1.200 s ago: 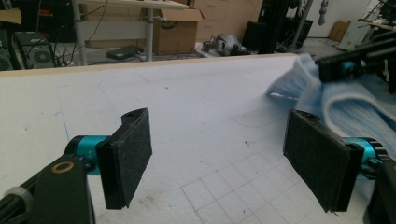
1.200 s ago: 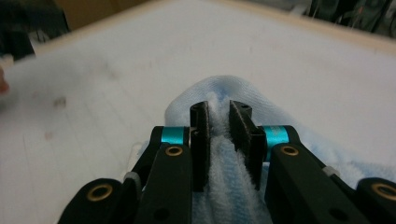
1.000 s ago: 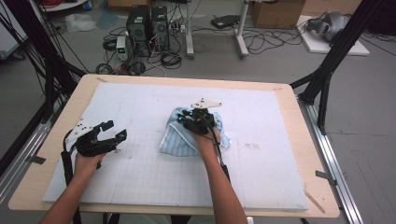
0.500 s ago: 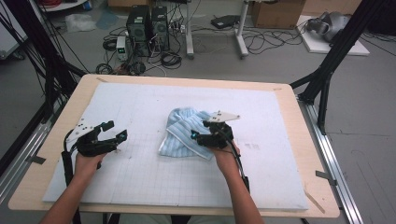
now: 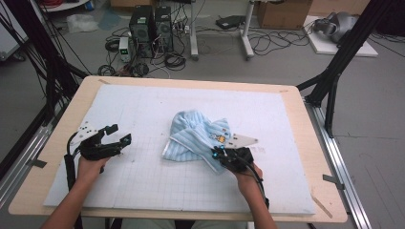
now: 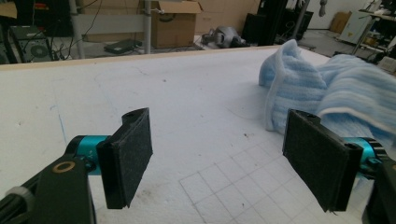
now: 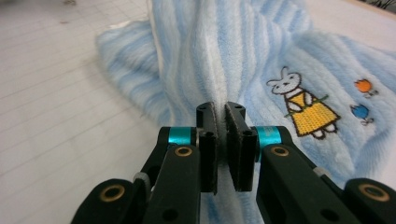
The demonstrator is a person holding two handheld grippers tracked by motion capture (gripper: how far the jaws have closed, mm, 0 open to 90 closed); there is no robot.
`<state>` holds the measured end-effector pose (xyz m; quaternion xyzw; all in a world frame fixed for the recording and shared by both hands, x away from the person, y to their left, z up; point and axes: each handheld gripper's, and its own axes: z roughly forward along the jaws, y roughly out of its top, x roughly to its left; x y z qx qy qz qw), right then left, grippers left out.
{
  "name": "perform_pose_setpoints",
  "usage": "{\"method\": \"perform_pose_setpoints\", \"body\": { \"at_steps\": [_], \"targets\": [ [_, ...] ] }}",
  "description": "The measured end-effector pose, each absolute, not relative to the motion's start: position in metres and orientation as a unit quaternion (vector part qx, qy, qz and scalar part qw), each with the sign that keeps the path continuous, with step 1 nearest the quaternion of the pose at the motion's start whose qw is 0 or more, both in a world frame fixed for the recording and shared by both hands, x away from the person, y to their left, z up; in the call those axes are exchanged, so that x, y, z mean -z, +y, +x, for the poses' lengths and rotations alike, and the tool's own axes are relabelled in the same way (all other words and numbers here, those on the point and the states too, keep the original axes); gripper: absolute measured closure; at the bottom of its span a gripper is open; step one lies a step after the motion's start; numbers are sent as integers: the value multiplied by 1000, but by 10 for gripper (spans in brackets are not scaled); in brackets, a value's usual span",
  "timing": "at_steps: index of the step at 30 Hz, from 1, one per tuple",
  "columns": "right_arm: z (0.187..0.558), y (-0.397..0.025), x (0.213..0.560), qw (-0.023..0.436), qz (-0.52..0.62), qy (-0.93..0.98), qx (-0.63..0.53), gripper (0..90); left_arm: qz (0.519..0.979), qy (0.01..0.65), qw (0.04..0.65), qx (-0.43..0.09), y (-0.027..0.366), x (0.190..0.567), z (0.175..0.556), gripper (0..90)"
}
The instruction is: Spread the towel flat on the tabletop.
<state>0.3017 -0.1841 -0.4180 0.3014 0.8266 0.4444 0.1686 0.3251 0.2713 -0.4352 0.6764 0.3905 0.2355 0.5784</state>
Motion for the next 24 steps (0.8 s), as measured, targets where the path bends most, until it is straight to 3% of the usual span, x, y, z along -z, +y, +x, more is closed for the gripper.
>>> {"method": "perform_pose_setpoints", "body": {
  "at_steps": [4, 11, 16, 20, 24],
  "targets": [
    [269, -214, 419, 164, 296, 828, -447, 840, 680, 390, 573, -239, 267, 436, 325, 251],
    [245, -234, 423, 134, 293, 837, -443, 825, 689, 383, 568, -236, 260, 438, 327, 262],
    [248, -240, 404, 163, 322, 792, -492, 542, 692, 384, 565, -234, 257, 439, 328, 266],
    [284, -225, 397, 205, 357, 771, -486, 387, 693, 381, 565, -233, 256, 440, 328, 269],
    [318, -201, 413, 202, 371, 790, -445, 382, 691, 385, 567, -231, 258, 440, 328, 269]
  ]
}}
